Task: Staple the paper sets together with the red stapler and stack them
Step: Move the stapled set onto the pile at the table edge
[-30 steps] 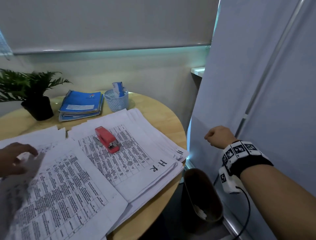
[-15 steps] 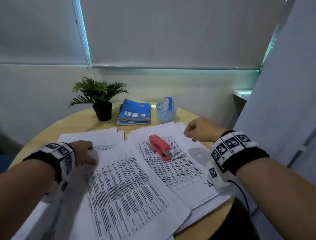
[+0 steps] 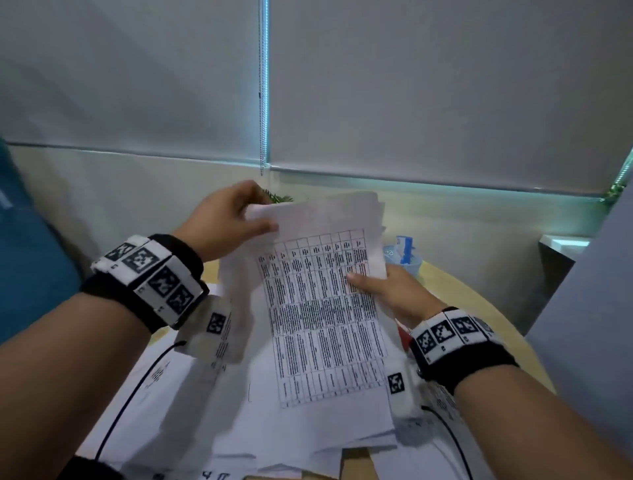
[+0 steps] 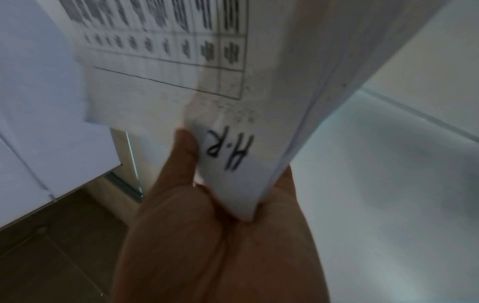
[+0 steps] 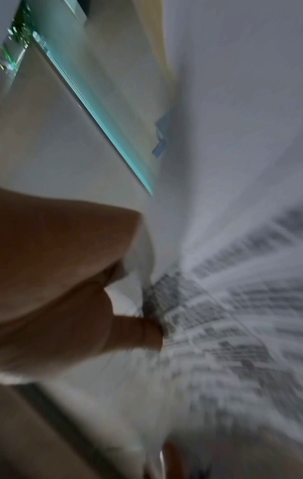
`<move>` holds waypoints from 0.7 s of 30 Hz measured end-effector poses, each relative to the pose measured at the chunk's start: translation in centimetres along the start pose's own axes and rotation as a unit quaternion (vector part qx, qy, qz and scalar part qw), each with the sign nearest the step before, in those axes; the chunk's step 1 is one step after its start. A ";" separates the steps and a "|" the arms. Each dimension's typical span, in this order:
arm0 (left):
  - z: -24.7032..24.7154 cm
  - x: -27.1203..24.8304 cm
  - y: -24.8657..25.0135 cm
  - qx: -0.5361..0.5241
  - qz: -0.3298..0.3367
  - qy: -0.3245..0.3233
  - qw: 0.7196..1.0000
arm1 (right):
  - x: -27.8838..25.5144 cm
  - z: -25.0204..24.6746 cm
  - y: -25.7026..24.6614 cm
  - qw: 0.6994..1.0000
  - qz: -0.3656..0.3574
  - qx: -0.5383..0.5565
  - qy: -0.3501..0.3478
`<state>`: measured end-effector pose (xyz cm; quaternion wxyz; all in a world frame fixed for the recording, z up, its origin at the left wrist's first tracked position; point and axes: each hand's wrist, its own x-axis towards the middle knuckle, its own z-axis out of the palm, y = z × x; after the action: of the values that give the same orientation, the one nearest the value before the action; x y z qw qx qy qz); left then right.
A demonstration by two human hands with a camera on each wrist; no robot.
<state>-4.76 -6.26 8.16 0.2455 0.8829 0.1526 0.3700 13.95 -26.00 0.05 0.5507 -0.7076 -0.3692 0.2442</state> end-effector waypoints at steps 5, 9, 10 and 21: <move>0.4 -1.1 -1.3 -0.205 -0.156 0.085 0.962 | -0.1 -0.6 -3.4 0.986 -0.086 0.094 0.111; 2.1 -2.1 -1.2 -0.294 -0.191 0.025 0.936 | -0.7 -0.8 -5.7 0.968 -0.154 0.118 0.162; 2.3 -2.0 -0.7 -0.309 -0.172 0.054 0.934 | -0.8 -0.8 -6.1 0.963 -0.166 0.116 0.178; 6.1 -4.2 -2.1 -0.241 -0.206 0.112 0.942 | -0.3 1.0 -0.8 0.971 -0.118 -0.013 0.206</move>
<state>-3.35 -8.32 0.89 0.5030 0.6995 0.2637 0.4337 12.79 -25.48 0.55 0.6304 -0.7014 -0.3320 0.0213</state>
